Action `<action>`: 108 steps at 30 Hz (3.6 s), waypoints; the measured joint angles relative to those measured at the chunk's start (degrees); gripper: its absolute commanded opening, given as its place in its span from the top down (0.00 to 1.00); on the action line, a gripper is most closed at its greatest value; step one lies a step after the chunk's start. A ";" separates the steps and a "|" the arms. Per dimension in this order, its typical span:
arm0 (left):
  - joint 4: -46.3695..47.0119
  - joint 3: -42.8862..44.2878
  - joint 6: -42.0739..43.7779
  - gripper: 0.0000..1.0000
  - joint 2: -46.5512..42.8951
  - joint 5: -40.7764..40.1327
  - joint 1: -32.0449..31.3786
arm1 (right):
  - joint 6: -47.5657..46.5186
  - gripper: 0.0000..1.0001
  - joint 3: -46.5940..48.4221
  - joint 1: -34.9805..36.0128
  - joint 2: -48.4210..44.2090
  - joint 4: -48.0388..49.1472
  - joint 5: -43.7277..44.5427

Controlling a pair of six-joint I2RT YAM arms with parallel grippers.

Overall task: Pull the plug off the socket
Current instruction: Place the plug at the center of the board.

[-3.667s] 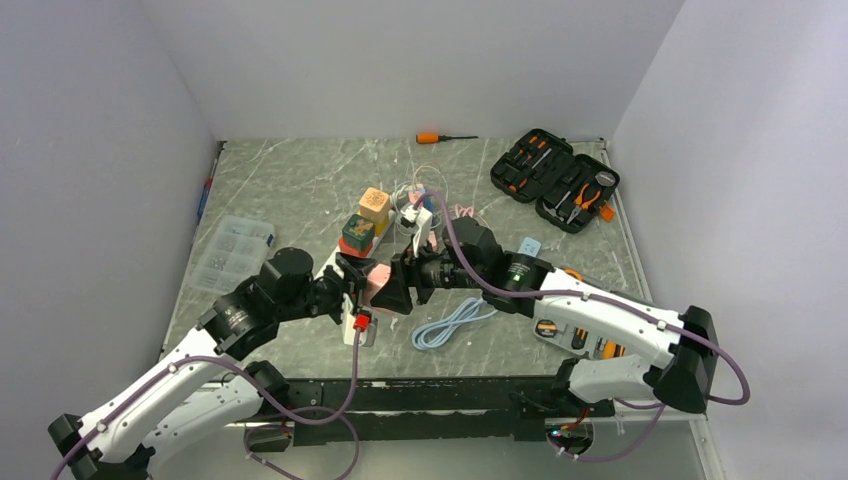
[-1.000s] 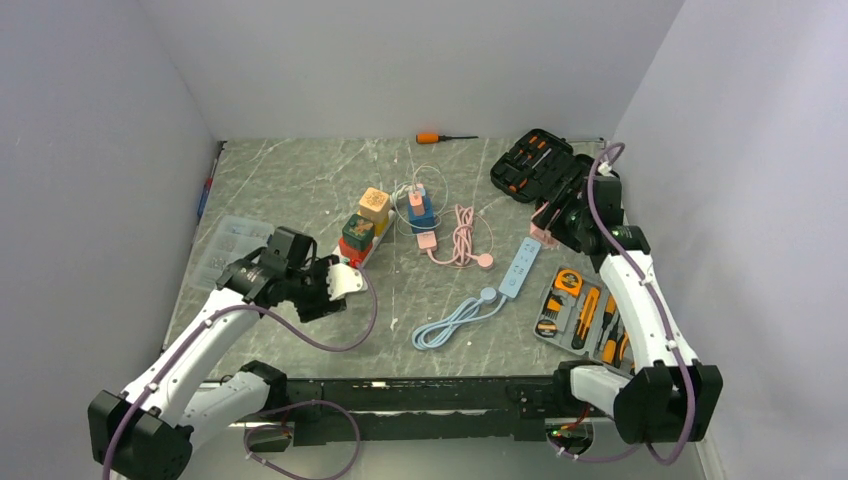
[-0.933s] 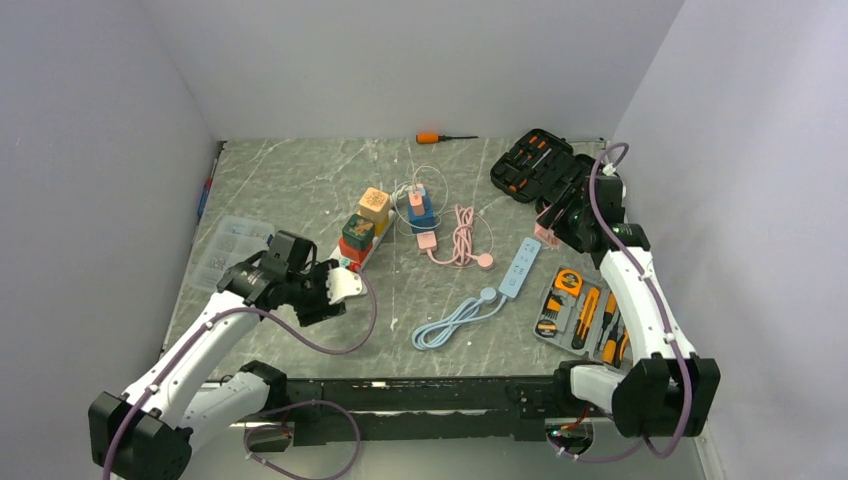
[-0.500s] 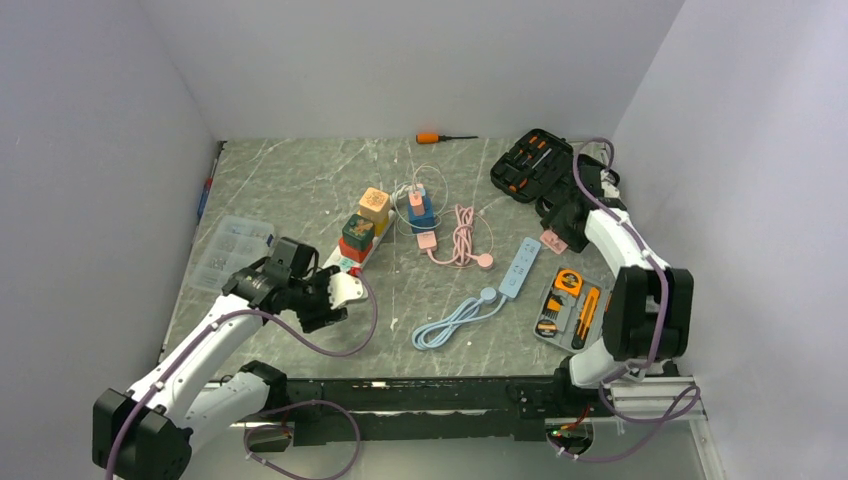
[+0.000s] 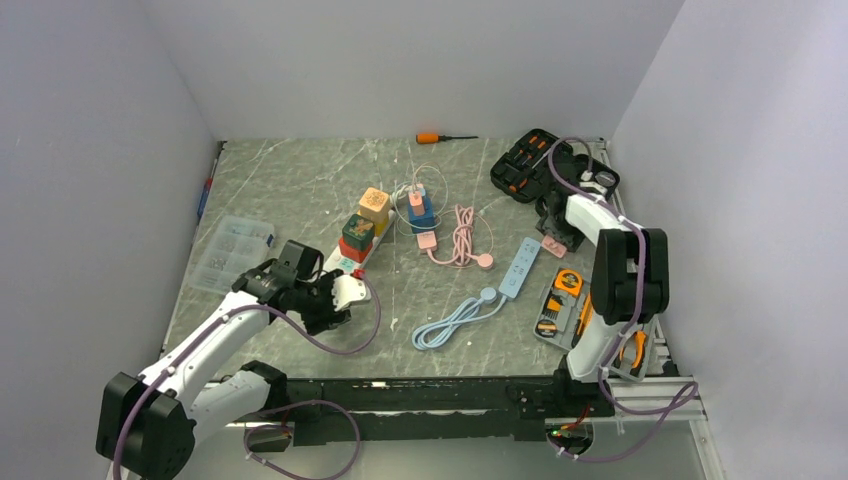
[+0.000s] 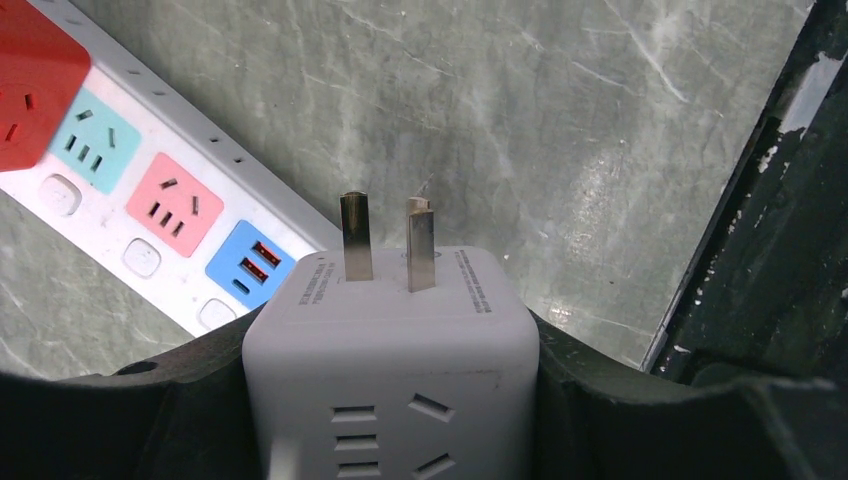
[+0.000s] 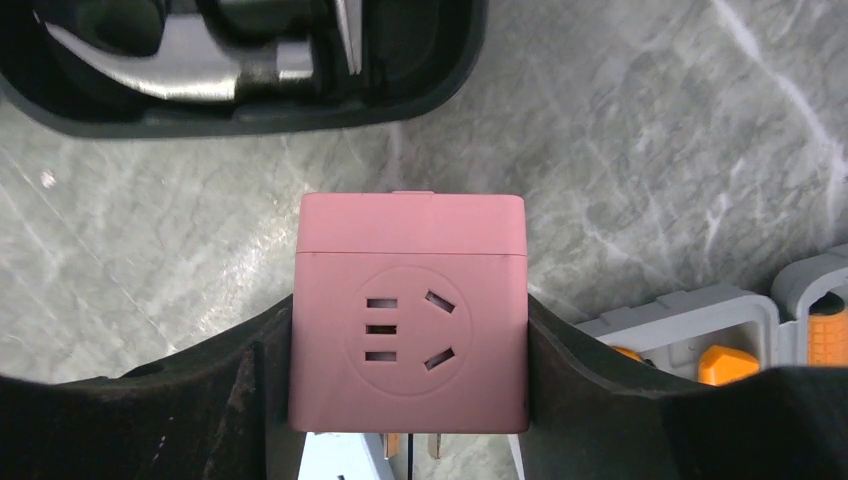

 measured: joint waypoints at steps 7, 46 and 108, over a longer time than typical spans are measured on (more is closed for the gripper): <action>2.32 -0.50 -1.14 1.00 1.86 0.07 -0.31 | -0.22 1.00 1.18 4.72 3.76 -0.70 5.38; 17.68 -8.17 3.87 0.87 5.07 -9.81 -1.01 | -0.87 0.13 -5.35 11.37 -18.47 2.38 0.31; 7.02 13.77 -18.45 0.01 17.27 -4.70 6.43 | -20.70 0.08 -18.53 40.02 -16.90 35.30 -10.12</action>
